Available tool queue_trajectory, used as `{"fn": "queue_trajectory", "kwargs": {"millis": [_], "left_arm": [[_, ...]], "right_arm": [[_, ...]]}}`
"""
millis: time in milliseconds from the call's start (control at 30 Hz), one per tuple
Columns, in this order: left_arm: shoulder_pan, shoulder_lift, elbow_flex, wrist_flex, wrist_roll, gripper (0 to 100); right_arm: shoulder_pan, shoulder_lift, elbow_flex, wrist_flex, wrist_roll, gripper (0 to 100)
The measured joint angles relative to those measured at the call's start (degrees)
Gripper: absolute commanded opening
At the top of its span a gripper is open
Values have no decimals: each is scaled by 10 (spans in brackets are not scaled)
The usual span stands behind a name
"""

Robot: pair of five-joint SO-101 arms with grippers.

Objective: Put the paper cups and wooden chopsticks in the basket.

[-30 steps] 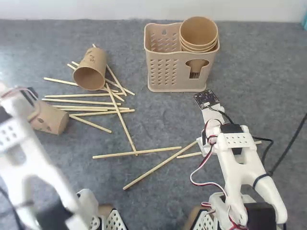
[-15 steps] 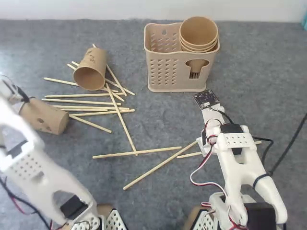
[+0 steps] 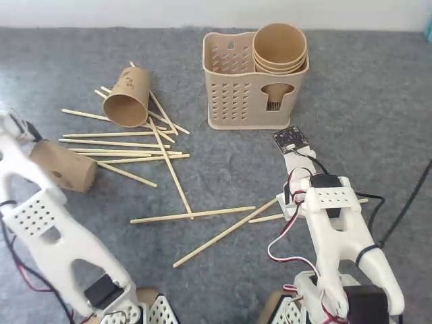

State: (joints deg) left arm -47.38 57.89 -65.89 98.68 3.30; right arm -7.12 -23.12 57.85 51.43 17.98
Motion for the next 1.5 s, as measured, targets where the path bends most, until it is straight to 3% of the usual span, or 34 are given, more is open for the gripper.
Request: {"fn": "queue_trajectory", "kwargs": {"millis": [400,733,1300,1500], "left_arm": [[32,-142,179,0,-6,222],[75,-300,425,0,-78,222],[76,-657,767,0,-185,220],[28,-706,850,0,-232,217]], "right_arm": [[0,0,0,0,0,96],[0,0,0,0,0,96],[0,0,0,0,0,96],[0,0,0,0,0,96]]}}
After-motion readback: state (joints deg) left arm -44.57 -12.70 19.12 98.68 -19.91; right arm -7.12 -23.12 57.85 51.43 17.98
